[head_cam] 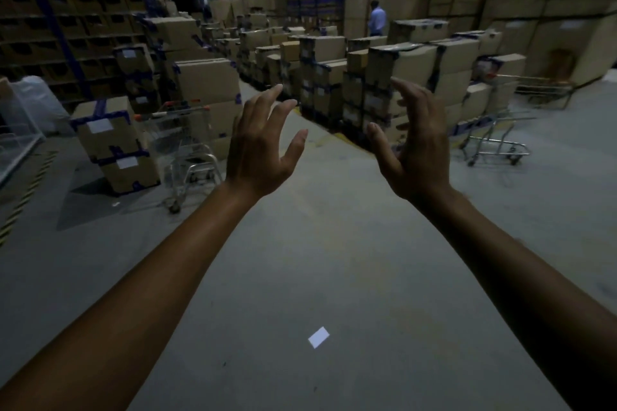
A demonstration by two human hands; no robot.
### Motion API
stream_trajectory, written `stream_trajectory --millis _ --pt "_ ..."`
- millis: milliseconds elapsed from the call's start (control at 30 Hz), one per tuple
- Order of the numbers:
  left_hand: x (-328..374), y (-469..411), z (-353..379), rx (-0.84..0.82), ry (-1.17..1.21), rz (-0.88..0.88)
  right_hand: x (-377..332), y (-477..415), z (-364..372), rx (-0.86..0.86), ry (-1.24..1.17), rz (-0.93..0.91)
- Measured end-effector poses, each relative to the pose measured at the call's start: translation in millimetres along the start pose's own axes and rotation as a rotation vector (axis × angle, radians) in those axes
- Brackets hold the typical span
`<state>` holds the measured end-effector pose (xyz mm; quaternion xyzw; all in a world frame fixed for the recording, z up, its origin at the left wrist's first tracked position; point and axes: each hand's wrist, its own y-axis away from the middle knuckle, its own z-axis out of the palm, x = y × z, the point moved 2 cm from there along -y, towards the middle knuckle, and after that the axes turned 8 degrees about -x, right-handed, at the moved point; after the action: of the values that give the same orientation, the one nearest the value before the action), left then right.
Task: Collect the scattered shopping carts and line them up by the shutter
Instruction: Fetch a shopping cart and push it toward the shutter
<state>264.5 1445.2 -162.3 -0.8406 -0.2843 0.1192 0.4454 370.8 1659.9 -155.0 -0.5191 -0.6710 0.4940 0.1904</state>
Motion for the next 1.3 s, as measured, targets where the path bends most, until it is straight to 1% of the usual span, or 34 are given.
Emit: stream_trajectory --millis 133,267,433,633,800,933,1167,1300 --pt "53 -26 39 -0.018 0.107 0.080 33 20 -63 0.065 0.092 0.028" --pt "137 -60 82 -0.032 0.231 0.205 77 50 -148 0.140 0.234 0.071" --pt "271 -99 136 -0.012 0.374 0.334 126 99 -273 0.203 0.430 0.128" --pt "452 -121 190 0.006 0.521 0.464 162 165 -437 0.236 0.638 0.231" --pt "601 -131 208 0.019 0.673 0.558 174 216 -562 0.292 0.795 0.274" --pt "702 -135 213 0.044 0.804 0.618 171 255 -644 0.354 0.916 0.292" --pt "857 -139 233 0.043 1.013 0.731 167 322 -758 0.431 1.091 0.326" --pt "943 -140 250 0.032 1.118 0.794 174 353 -817 0.438 1.185 0.410"
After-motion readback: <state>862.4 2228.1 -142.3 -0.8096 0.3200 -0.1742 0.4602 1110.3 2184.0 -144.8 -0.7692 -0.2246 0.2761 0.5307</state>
